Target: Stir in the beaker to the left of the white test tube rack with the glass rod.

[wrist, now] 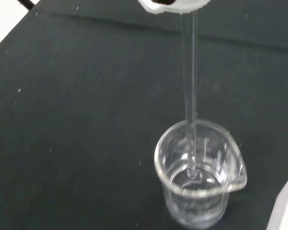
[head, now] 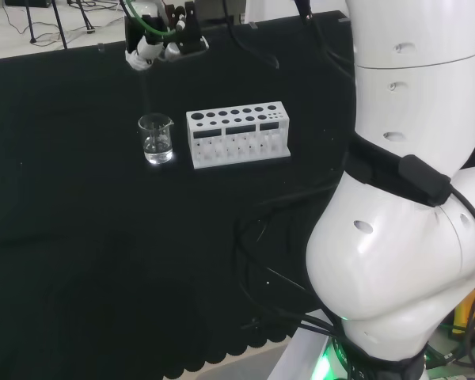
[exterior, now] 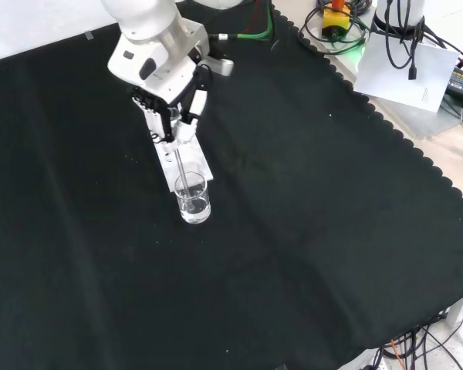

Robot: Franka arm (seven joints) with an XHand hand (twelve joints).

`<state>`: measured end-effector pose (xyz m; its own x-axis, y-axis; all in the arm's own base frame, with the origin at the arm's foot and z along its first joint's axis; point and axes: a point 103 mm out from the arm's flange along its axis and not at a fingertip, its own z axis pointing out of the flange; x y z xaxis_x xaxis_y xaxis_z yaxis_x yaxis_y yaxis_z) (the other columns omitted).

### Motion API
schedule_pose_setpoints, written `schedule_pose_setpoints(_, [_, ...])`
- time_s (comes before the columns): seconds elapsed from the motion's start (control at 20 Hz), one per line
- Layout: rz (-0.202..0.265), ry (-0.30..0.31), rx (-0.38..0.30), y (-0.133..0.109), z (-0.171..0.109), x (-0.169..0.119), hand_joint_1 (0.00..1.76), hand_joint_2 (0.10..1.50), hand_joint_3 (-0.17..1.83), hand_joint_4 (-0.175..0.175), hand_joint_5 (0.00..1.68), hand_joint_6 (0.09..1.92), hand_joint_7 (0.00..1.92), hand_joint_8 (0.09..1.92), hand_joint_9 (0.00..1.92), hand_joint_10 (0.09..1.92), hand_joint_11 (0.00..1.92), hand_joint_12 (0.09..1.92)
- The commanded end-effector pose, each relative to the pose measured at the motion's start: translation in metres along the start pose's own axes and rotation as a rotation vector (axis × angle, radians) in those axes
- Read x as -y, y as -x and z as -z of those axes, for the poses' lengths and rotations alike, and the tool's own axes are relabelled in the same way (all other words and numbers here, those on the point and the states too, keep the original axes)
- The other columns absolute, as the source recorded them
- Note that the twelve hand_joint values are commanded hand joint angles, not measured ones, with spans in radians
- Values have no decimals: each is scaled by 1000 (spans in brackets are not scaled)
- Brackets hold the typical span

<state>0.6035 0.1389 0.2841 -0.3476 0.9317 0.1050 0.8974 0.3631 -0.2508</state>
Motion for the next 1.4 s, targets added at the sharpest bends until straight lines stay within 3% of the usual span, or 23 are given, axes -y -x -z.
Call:
schedule_pose_setpoints(0.05, [-27,10,-4,27,-7,-3,1330,1048,-175,-175,1432,87,1359,656,1611,803,1687,500])
schedule_pose_setpoints(0.15, [-36,10,-8,29,-11,3,1330,1048,-175,-175,1432,87,1358,656,1611,803,1687,500])
schedule_pose_setpoints(0.2, [-129,-45,44,33,-8,5,1330,1048,-175,-175,1432,87,1358,656,1611,803,1687,501])
schedule_pose_setpoints(0.25, [-145,-55,51,34,-5,6,1330,1048,-175,-175,1432,87,1358,656,1611,803,1687,501])
schedule_pose_setpoints(0.3, [-100,-101,53,32,-2,6,1330,1049,-175,-175,1432,87,1358,656,1611,803,1687,501])
schedule_pose_setpoints(0.35, [-86,-100,50,32,-1,8,1330,1049,-175,-175,1432,87,1358,656,1611,803,1687,501])
schedule_pose_setpoints(0.55, [-68,-23,1,38,-1,24,1330,1049,-175,-175,1432,87,1358,656,1611,804,1687,501])
schedule_pose_setpoints(0.7, [-55,7,5,24,3,27,1330,1048,-175,-175,1432,87,1358,656,1611,804,1687,502])
schedule_pose_setpoints(1.0, [-7,-11,-6,-12,0,22,1330,1048,-175,-175,1432,87,1358,656,1611,805,1687,502])
schedule_pose_setpoints(1.4, [2,9,-10,-19,3,24,1330,1049,-175,-175,1432,87,1358,657,1611,805,1686,502])
